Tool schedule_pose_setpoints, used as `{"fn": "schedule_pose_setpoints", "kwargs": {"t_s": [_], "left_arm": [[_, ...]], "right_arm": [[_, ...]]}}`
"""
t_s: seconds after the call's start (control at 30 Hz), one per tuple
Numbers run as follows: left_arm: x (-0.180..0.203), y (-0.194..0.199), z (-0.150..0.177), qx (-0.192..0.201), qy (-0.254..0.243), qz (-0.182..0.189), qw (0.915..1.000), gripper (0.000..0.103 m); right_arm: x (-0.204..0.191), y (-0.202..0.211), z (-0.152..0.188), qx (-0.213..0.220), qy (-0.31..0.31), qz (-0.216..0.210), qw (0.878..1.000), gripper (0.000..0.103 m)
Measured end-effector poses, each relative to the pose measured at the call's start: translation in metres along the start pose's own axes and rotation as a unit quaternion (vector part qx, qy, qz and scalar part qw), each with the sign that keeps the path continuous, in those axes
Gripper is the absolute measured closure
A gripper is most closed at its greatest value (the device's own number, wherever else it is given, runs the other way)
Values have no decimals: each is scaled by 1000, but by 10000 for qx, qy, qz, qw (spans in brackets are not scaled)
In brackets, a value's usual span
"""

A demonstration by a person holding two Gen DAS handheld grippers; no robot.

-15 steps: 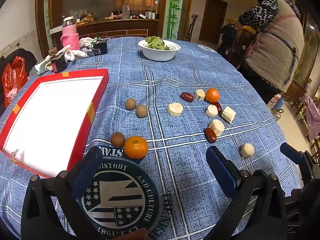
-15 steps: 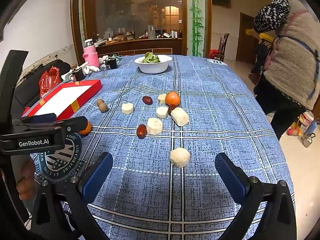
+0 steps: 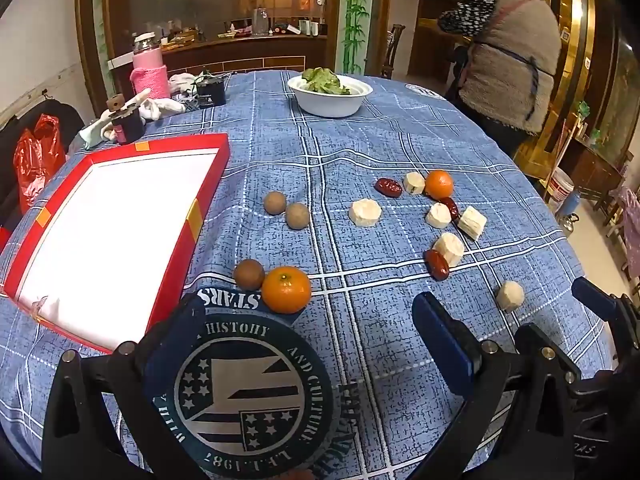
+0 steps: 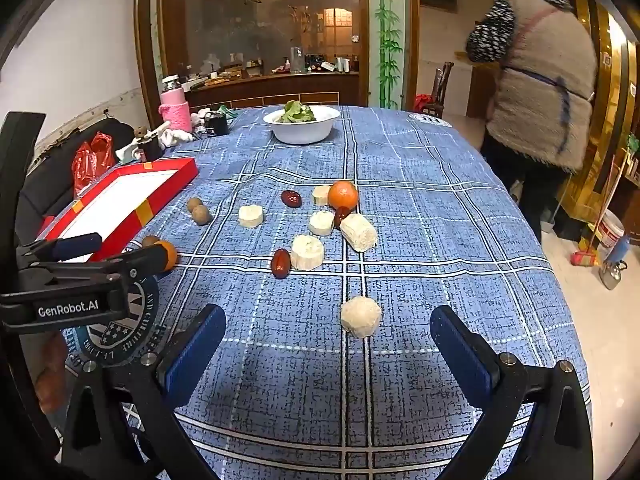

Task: Organize fruits
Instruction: 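Move the left gripper to the mandarin orange while the right gripper approaches the beige lumpy ball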

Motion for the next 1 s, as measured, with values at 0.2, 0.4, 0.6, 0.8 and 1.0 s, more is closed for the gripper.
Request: {"fn": "schedule_pose_setpoints", "kwargs": {"t_s": [0.2, 0.4, 0.6, 0.8, 1.0], "left_arm": [[-3, -1, -1, -22, 56, -63, 10000, 0], [-4, -5, -1, -113, 81, -67, 9999, 0], [-1, -3, -2, -97, 32, -73, 9999, 0], [-1, -2, -2, -95, 38, -72, 9999, 0], [-1, -3, -1, -125, 28, -59, 9999, 0]], "right_arm": [[-4, -6, -6, -34, -84, 92, 9999, 0], [-2, -7, -5, -89, -141, 85, 9998, 0], [-1, -7, -4, -124, -170, 83, 9997, 0], [-2, -6, -5, -111, -158, 74, 9998, 0], [-2, -6, -5, -124, -158, 68, 9998, 0]]}}
Point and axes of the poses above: each gripper's, at about its wrist camera, not at the fingertips, and y roughly against the way its jaws point, x to its right, z to its underside, the point moved 3 cm from there along -y, roughly the way its jaws point, and after that the axes turned 13 degrees about -x, right-handed, at the moved point
